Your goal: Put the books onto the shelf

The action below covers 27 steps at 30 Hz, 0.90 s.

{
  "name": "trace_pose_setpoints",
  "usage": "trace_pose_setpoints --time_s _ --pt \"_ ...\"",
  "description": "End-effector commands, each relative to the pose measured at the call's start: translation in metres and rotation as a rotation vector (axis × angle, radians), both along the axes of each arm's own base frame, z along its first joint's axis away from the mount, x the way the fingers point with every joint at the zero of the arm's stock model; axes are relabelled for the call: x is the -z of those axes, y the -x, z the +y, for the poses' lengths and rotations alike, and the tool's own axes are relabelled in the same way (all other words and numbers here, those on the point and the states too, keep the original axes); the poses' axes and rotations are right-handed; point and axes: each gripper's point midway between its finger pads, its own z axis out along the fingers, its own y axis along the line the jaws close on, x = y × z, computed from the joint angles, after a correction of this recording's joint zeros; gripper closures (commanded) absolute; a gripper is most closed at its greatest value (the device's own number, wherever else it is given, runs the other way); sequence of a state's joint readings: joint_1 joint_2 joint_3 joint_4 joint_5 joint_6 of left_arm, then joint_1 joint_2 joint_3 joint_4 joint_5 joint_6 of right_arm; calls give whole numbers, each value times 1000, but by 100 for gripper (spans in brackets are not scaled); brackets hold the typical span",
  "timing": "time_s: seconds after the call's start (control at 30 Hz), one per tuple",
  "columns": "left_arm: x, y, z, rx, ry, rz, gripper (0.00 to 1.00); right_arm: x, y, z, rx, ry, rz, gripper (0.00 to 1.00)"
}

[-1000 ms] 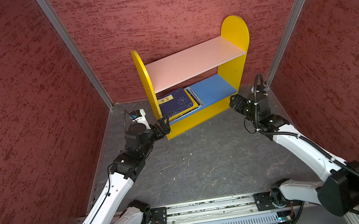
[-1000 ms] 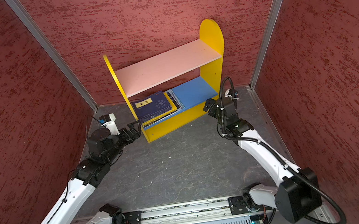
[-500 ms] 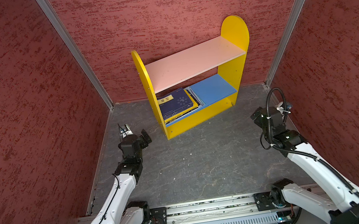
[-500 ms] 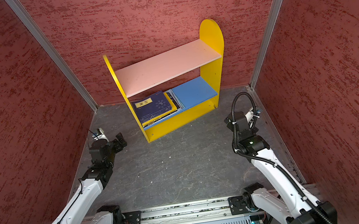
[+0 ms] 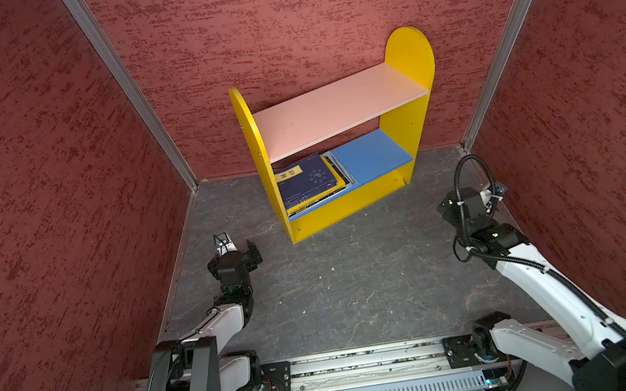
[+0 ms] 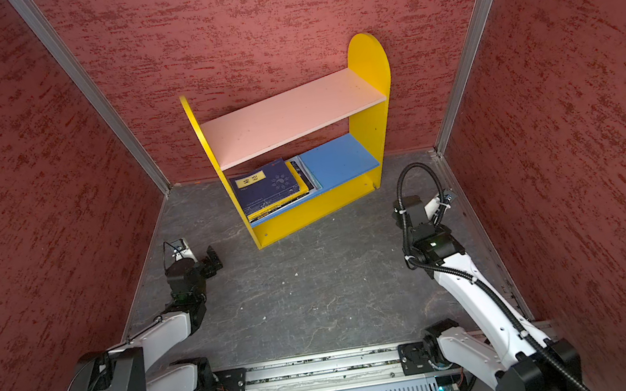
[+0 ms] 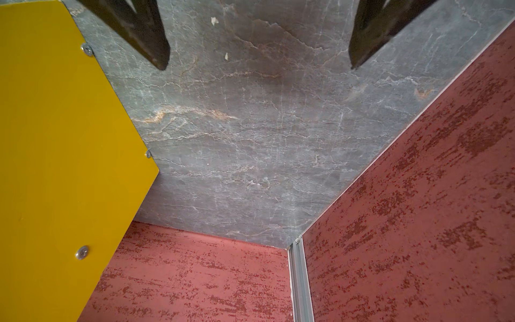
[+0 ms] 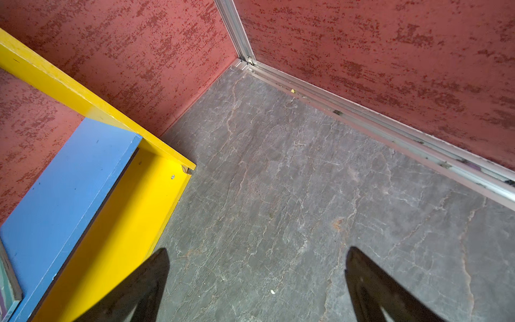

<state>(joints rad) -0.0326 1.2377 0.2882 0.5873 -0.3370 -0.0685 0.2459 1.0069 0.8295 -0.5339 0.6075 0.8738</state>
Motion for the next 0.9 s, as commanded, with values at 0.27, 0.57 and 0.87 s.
trace_pose_setpoints --time_s 0.27,0.57,0.87 --pt "-21 -37 -6 74 23 -156 1 -7 7 -8 37 23 29 1" --pt "-7 -55 -16 150 42 -69 1 -1 19 -13 59 2 -24 1" --pt "-1 -50 -25 172 -6 -103 1 -9 7 -20 58 111 -48 1"
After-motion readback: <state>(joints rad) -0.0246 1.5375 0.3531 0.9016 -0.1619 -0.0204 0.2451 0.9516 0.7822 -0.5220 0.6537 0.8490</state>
